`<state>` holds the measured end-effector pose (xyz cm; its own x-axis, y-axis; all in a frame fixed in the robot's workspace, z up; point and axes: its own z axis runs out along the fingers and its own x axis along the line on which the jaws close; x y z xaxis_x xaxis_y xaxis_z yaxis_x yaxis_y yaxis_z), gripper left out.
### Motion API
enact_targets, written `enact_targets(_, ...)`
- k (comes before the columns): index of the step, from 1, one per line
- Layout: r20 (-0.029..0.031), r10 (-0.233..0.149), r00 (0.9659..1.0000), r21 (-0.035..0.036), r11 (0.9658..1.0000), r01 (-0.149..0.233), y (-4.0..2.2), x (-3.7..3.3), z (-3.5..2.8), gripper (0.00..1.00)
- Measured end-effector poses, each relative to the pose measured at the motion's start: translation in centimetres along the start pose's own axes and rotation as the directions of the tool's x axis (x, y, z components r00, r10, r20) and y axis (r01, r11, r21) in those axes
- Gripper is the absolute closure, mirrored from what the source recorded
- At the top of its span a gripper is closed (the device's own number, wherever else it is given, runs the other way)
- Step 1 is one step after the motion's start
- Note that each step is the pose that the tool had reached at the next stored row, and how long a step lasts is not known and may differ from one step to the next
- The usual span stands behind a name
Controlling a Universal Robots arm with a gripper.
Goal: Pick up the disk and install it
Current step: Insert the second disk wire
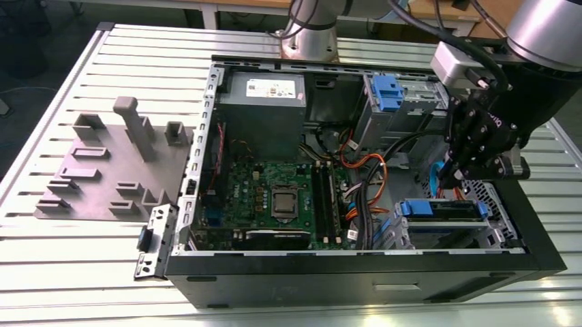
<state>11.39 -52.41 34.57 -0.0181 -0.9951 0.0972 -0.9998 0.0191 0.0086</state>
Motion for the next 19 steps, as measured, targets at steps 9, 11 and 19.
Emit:
enact_targets(9, 0.0211, -0.001, 0.9998, 0.0051, 1.0000, 0.001, 0.38, 1.06, 0.20, 0.84)
enact_targets(11, 0.0451, -0.002, 0.9990, 0.0048, 1.0000, 0.001, 0.38, 1.28, 0.26, 0.84)
enact_targets(19, 0.0497, -0.002, 0.9988, 0.0047, 1.0000, 0.001, 0.38, 1.37, 0.29, 0.84)
